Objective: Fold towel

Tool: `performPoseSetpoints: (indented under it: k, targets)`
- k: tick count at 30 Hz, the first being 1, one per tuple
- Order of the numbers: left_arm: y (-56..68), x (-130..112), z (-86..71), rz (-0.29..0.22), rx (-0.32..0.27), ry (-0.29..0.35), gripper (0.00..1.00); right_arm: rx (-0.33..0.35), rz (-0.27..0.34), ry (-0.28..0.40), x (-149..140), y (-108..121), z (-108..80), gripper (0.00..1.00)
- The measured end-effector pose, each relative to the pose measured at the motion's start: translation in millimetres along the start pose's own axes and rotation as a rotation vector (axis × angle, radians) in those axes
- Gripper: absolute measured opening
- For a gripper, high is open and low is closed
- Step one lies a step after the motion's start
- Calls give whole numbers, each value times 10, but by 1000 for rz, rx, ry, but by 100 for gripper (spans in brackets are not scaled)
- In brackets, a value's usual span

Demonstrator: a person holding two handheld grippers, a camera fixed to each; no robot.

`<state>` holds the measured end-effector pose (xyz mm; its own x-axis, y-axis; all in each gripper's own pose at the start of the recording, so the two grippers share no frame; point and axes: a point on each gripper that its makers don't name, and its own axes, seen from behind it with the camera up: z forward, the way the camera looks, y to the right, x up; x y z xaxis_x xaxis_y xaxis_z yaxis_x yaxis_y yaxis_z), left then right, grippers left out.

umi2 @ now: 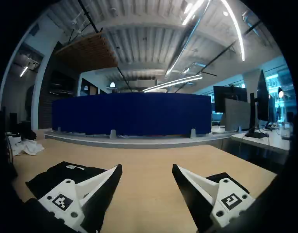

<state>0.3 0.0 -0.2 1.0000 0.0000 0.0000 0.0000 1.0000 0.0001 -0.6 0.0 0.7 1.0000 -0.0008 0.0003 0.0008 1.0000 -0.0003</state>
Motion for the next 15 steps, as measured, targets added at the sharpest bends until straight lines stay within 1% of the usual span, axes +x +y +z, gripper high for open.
performPoseSetpoints:
  k: [8,15]
  targets:
    - [16,-3,-16,-1,-2,-1,90,0,0,0,1,-4,-8,100]
    - [-7,-7,-7,0,3,1,90,-4,-5,2,16,-8,-14,100]
